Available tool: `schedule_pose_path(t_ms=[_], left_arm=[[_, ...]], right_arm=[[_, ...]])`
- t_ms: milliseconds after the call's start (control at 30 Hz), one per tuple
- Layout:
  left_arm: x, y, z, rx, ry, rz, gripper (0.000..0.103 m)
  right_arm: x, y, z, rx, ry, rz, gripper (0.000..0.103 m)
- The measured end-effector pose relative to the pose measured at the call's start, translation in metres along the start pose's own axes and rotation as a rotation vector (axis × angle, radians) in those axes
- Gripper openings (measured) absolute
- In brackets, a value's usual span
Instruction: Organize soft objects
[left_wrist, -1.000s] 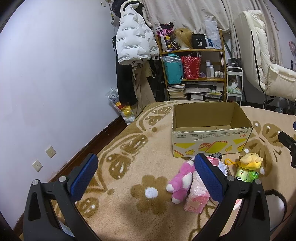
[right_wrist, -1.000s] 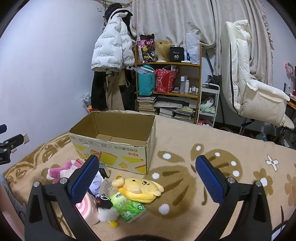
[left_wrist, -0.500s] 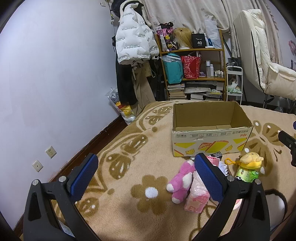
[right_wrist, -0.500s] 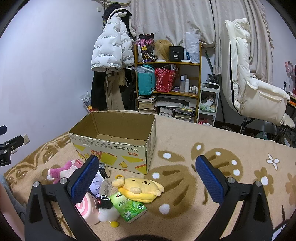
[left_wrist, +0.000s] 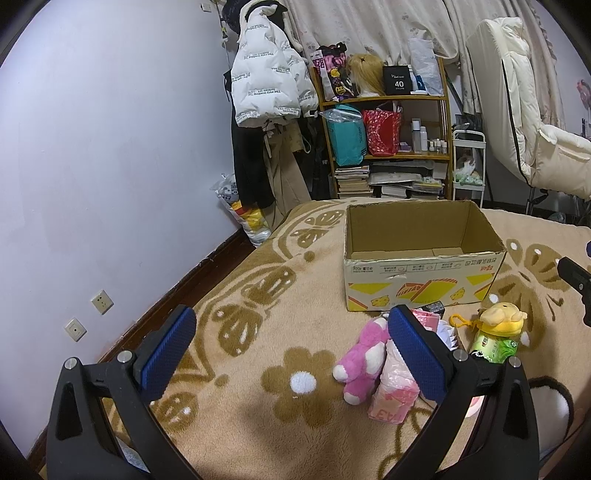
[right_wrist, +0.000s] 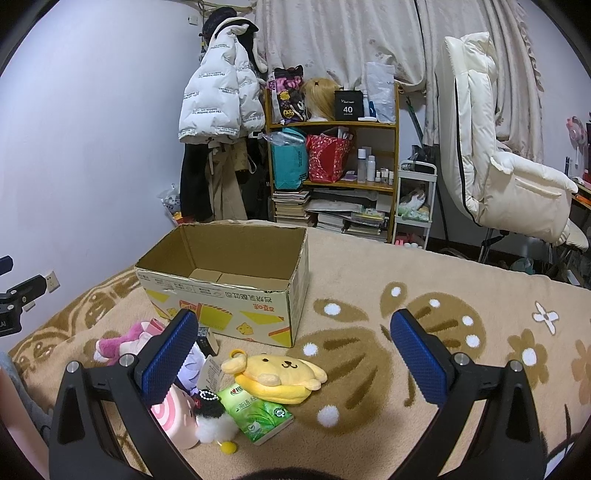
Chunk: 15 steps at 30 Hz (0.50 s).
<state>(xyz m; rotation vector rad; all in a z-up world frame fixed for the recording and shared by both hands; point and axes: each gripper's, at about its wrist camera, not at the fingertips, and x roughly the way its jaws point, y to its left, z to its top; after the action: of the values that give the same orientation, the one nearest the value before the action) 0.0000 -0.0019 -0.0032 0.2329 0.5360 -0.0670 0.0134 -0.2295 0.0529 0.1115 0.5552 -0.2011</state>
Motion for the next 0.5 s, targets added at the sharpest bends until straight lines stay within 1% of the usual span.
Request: schedule_pose_path(t_ms=[500], left_arm=[[-0.0001,-0.0002,-0.0003,0.001,0.002,0.001,0.103]], right_arm=[[0.0008,-0.0012,-0.0004,0.003,0.004,0.001,0.103]])
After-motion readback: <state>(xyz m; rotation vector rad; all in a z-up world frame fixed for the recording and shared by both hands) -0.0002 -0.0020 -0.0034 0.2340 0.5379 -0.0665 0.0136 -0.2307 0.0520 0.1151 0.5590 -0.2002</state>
